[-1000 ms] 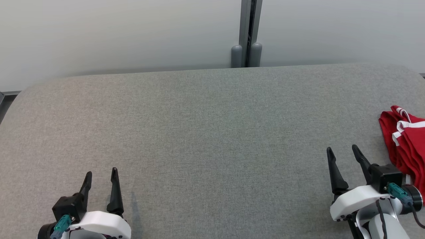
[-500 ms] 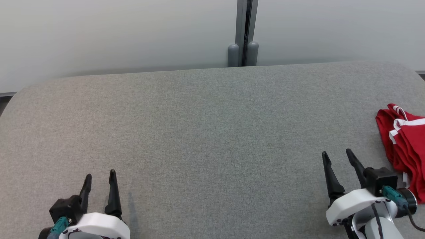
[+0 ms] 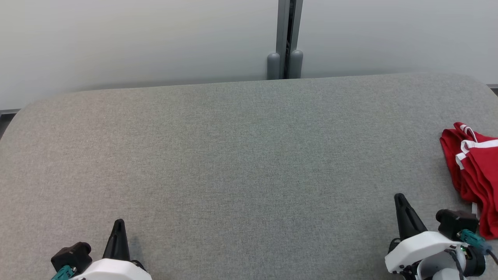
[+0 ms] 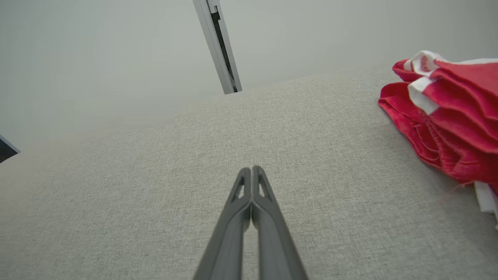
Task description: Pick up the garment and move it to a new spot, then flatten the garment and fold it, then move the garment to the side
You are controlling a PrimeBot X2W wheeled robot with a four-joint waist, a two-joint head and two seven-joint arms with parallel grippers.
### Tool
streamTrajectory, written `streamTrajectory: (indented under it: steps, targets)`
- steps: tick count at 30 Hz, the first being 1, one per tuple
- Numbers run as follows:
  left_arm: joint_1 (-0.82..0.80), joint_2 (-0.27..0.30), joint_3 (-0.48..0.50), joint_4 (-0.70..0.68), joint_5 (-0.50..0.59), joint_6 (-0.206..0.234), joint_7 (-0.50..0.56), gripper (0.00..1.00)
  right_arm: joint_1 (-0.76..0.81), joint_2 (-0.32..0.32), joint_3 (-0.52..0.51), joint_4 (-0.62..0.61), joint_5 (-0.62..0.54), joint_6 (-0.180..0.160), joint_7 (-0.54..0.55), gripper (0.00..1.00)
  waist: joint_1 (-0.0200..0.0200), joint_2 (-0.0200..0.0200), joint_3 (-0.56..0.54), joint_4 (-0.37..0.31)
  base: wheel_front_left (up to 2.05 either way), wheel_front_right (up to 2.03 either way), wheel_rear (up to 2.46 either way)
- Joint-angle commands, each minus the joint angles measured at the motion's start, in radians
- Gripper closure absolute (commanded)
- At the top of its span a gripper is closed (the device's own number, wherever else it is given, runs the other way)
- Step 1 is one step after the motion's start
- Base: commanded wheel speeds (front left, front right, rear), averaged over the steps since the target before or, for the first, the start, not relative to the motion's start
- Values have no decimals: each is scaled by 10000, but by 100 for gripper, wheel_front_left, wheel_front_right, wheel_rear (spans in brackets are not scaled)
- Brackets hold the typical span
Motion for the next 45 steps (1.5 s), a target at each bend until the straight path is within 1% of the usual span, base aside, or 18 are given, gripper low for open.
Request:
streamTrajectory:
  steps: [1,12,23,32,33,45]
  targets:
    - [-248,91,74,-248,-466,-86,86,100,-119,-77,-75,-295,556,0,106,100,0,-1,-8,3,0,0,0]
    - [-307,114,160,-563,-2223,-249,534,100,30,-103,-197,-738,2572,-1,550,100,0,-1,-57,20,0,0,0]
    - [-388,134,265,-812,-3767,-392,956,100,133,-125,-345,-1088,4336,0,974,100,0,-1,-107,36,0,0,0]
    - [-449,145,342,-994,-4902,-502,1269,100,208,-141,-451,-1344,5632,-1,1288,100,0,-1,-148,49,0,0,0]
    - [-449,145,342,-994,-4902,-502,1269,100,208,-141,-451,-1344,5632,-1,1288,100,0,-1,-148,49,0,0,0]
    - [-513,161,439,-1211,-6253,-633,1647,100,300,-161,-586,-1646,7187,-1,1679,100,0,-1,-202,67,0,0,0]
